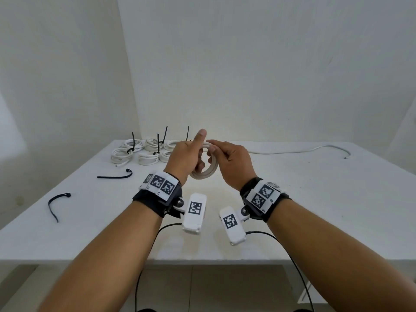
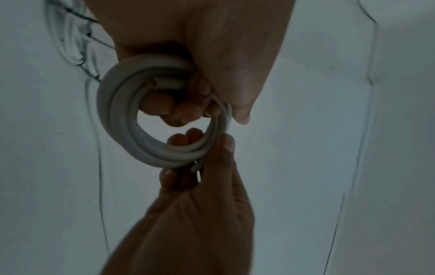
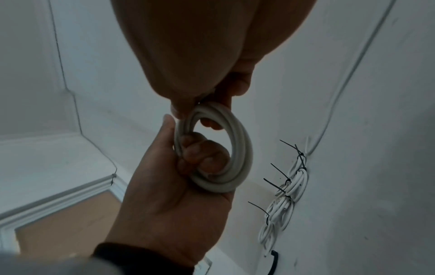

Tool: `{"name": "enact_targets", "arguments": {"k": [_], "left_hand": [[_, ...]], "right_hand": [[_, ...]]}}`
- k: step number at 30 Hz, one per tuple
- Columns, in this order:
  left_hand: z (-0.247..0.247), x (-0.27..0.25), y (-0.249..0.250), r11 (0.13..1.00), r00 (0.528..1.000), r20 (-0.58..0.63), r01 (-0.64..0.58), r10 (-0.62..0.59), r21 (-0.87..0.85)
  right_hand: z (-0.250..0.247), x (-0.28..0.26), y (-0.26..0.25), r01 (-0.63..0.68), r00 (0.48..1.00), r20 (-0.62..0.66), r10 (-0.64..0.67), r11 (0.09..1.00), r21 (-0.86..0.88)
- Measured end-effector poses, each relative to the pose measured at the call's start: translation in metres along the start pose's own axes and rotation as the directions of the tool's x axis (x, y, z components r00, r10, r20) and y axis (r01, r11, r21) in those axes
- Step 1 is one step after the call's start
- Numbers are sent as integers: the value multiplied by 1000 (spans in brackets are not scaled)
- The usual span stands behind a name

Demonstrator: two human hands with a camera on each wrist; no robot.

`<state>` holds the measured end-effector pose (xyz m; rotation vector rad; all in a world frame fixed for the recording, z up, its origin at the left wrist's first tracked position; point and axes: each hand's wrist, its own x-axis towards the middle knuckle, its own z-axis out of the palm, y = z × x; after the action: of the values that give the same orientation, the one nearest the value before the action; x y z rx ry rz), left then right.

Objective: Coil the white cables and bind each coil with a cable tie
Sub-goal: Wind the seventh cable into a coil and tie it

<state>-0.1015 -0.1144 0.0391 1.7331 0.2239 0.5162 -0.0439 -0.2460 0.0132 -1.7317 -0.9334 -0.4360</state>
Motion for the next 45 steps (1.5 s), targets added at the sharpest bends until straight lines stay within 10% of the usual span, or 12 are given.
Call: {"name": "enact_targets", "arguments": {"k": [4,12,18,25,29,35,45], "left_hand": [[-13,-6,0,840,973,162,223,-163,-495],[-74,-1,-25,876,961,-156,131,-226,-464],[-159,-8,-45,865,866,-404,63,-295,-498],[-220,-26,-66,834,729,-576,-13,-370,-552],[-231,-31,-74,795,672,-606,-42,-426,-605],[-236,-33,-81,764,684,-573,-34,-452,-644],[-209,-21,-78,774,749,-502,23,-433,-633]], "right_hand": [[14,12,-8,23,1000,19,-23,999,-32],[69,23,-30,44,944,329,-36,999,-16],[130,43,-34,-371,769,605,209,915,156],[223,67,-34,47,770,606,199,930,-365],[265,77,-30,65,725,634,270,889,-453],[282,83,-19,57,652,681,333,875,-481],[238,78,-5,-30,755,578,310,896,-442]]}}
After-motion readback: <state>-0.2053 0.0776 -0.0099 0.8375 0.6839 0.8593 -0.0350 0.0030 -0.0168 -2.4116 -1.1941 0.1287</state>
